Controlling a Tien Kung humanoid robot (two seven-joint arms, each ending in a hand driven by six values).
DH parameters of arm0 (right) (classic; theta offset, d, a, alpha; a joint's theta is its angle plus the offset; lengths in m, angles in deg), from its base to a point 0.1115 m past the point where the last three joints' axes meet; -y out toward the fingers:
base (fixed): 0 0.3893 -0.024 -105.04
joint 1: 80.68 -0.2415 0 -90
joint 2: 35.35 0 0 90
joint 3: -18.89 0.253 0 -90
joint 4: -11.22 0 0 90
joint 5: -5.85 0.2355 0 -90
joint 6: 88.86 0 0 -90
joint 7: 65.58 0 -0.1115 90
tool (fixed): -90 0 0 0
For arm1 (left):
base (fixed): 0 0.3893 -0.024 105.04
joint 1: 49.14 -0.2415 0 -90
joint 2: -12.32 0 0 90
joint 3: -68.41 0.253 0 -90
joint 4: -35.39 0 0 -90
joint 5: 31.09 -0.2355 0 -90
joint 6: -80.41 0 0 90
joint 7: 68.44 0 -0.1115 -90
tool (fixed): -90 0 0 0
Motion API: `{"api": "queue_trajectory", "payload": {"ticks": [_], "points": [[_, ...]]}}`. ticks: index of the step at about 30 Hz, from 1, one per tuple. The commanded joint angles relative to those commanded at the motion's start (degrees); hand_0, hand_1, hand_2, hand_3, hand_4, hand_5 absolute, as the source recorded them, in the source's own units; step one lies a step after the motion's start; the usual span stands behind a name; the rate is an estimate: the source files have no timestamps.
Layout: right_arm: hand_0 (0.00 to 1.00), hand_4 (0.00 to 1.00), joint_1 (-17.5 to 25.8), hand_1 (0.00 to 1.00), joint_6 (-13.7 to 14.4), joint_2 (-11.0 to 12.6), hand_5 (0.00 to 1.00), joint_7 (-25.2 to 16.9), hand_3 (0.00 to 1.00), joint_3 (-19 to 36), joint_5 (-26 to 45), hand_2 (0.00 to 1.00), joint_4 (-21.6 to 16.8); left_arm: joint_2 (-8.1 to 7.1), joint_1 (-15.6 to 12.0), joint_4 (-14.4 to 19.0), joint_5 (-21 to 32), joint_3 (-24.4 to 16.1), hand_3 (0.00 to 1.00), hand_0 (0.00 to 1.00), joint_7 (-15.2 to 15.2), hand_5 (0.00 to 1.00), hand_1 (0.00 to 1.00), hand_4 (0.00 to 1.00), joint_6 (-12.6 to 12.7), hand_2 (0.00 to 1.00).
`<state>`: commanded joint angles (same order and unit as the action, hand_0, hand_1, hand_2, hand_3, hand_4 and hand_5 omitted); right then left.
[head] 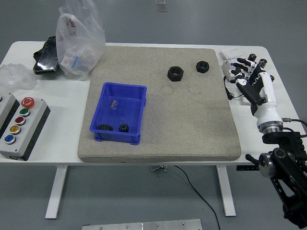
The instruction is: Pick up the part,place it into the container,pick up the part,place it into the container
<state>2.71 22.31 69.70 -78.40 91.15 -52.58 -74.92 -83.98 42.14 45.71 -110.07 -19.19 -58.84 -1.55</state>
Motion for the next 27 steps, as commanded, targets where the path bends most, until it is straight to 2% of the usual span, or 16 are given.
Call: {"api": "queue_trajectory", "payload": {"ticks": [12,13,27], "points": [[0.486,0.548,1.4,0.624,0.5,-0.4,0.238,-0.3,0.684,3.6,0.4,0.683,-1.3,-0.16,0.0,0.0,0.1,-0.2,0.619,0.643,-0.2,0.341,0.571,0.726,0.0,0.562],[0.484,0.566,1.4,0.624,0.5,-0.4,0.277,-0.3,0.682,3.8,0.3,0.681,-1.4,-0.17,0.0,0.0,0.1,-0.2,0.619,0.643,-0.3,0.340,0.570,0.725,0.0,0.562],[0.483,0.579,1.5,0.619,1.2,-0.4,0.300,-0.4,0.680,4.6,-1.3,0.680,-2.5,-0.20,0.2,0.0,0.1,-0.3,0.622,0.642,-0.3,0.339,0.570,0.725,0.0,0.562]]}}
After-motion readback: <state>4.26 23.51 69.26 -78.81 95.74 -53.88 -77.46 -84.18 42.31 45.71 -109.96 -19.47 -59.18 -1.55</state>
